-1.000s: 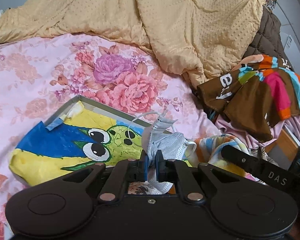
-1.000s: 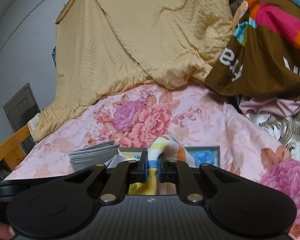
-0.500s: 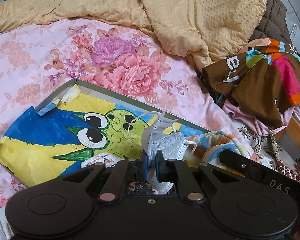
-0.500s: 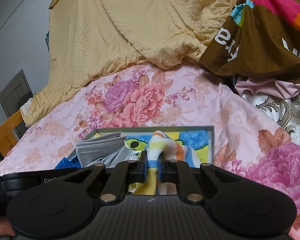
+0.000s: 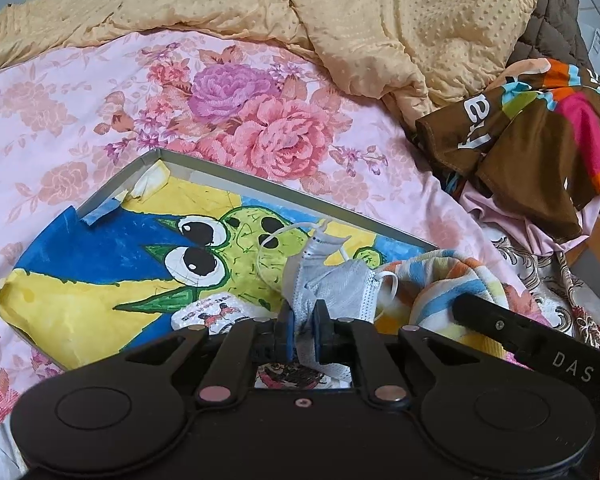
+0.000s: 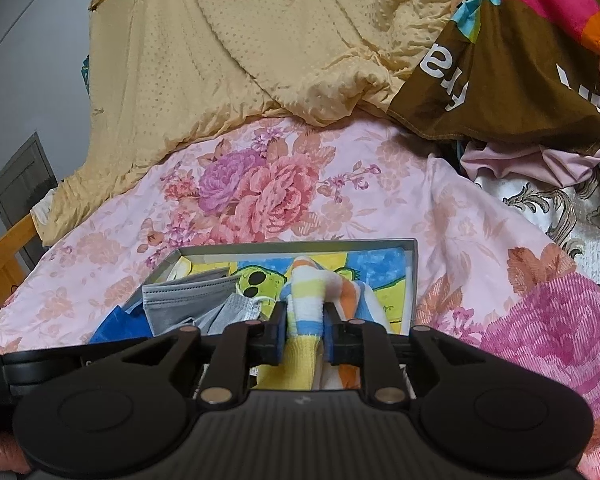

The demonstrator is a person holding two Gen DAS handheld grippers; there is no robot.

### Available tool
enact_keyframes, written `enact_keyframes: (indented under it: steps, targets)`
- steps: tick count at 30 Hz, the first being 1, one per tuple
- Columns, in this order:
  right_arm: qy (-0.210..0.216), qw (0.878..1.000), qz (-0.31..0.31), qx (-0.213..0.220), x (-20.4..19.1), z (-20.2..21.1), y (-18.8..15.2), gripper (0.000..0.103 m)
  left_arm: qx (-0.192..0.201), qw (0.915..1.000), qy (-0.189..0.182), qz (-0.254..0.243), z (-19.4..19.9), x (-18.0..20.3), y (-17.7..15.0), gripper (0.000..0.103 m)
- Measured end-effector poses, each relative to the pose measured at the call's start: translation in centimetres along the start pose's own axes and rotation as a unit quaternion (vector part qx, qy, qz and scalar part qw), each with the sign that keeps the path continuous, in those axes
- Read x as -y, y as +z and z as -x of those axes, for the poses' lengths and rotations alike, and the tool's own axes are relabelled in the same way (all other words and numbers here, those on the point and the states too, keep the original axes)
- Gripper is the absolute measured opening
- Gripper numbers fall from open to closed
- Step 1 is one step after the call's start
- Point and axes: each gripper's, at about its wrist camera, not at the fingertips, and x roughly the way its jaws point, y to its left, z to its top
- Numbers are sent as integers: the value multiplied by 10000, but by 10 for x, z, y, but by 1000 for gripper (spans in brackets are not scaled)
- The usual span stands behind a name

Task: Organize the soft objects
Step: 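Lower the mask and sock into the tray and open both tools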

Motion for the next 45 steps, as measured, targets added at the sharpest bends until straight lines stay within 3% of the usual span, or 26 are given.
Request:
enact_keyframes:
  steps: [14,21,25,27,33,45]
  targets:
    - [-81,9999,-65,-41,7,0,-1,49,-50,9999,127,51,5,-4,0,26]
    - [-104,9999,-121,33,9,8,0,69,76,9997,238,11,18,-6,0,53]
    - [-99,9999,-75,106,6,17,1,76,171,9995,270,-23,30,-7,-1,62]
    - [-104,9998,-59,159,5,23,2,80,261,9992,311,-58,39,-7,-1,73]
    - [-142,9990,48,410,-4,47,3,93,697,9954,553,-360,71,-2,-3,94]
    - [-195,9948,221,971,-13,108,-2,103,1167,9904,520,-534,136,-1,-10,102]
